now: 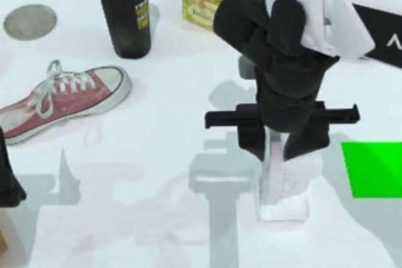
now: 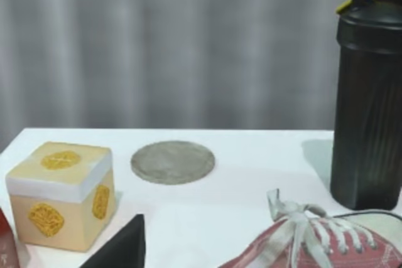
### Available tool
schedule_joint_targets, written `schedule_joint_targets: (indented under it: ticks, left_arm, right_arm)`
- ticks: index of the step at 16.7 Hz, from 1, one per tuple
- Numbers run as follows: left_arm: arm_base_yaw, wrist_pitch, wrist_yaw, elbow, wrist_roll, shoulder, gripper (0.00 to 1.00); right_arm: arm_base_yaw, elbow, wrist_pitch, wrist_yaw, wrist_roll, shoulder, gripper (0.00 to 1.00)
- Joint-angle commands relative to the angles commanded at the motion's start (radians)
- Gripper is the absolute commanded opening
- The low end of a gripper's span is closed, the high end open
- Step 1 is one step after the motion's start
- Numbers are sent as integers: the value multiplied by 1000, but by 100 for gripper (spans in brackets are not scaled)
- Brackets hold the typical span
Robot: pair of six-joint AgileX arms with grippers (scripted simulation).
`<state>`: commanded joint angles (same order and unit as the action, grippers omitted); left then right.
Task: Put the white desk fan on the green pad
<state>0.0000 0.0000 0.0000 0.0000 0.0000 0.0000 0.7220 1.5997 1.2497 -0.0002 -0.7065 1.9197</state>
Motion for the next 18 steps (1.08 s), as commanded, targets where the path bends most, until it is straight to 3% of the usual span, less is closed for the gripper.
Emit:
schedule_joint_targets:
  ticks: [8,14,18]
  left_arm:
    - [0,0,0,0,0,0,100]
    - [0,0,0,0,0,0,100]
    - [0,0,0,0,0,0,100]
  right_arm:
    - [-3,3,4,2,1,-10,0]
    - [4,177,172,2,1,-3,0]
    - [5,205,200,2,2,-5,0]
